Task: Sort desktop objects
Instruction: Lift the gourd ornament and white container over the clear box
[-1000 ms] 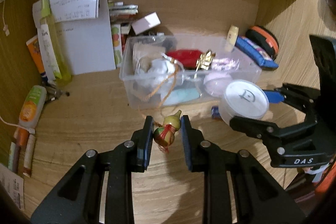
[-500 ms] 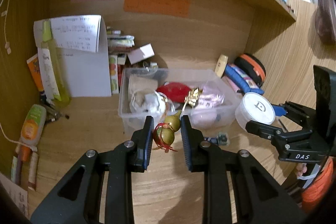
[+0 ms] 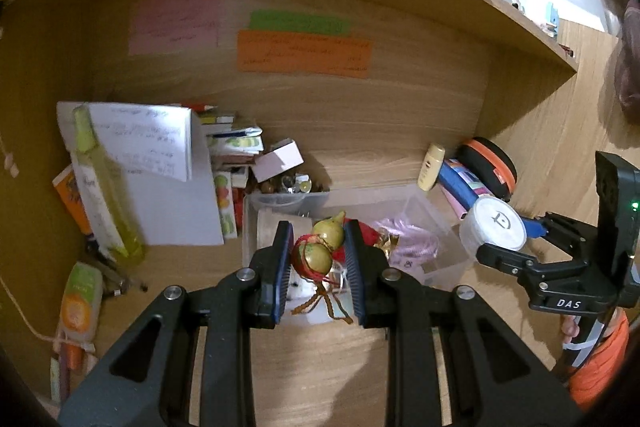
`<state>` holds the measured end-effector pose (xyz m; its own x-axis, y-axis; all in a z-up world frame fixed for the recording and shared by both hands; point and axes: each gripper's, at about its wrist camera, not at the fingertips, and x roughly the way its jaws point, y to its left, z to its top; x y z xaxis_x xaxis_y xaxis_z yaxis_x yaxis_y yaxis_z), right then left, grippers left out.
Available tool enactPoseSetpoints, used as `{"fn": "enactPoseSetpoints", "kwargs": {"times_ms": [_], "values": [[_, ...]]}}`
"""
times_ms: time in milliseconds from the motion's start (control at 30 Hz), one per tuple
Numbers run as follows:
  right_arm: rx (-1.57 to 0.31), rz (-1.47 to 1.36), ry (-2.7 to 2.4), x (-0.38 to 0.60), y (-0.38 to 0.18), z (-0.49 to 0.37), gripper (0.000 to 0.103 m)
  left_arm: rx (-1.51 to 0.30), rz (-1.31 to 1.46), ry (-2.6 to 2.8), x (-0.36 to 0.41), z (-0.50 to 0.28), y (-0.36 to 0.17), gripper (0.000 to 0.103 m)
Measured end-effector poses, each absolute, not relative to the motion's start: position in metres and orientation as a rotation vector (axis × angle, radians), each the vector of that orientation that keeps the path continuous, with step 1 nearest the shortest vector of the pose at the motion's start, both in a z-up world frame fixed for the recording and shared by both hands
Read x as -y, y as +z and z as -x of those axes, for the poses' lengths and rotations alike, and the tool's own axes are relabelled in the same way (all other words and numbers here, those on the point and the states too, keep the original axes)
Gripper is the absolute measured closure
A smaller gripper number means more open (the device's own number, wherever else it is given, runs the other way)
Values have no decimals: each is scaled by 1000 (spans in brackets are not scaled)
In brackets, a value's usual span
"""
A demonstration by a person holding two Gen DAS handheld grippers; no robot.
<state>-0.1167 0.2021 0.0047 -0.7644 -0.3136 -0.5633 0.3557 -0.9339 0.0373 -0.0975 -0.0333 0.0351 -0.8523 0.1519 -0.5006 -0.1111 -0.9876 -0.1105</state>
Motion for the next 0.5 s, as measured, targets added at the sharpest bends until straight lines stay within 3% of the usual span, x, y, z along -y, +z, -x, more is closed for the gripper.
{"fn": "enactPoseSetpoints", "kwargs": {"times_ms": [500], "values": [[-84, -852, -2639, -197, 3, 170, 40, 56, 865, 2828, 9, 161, 33, 78]]}}
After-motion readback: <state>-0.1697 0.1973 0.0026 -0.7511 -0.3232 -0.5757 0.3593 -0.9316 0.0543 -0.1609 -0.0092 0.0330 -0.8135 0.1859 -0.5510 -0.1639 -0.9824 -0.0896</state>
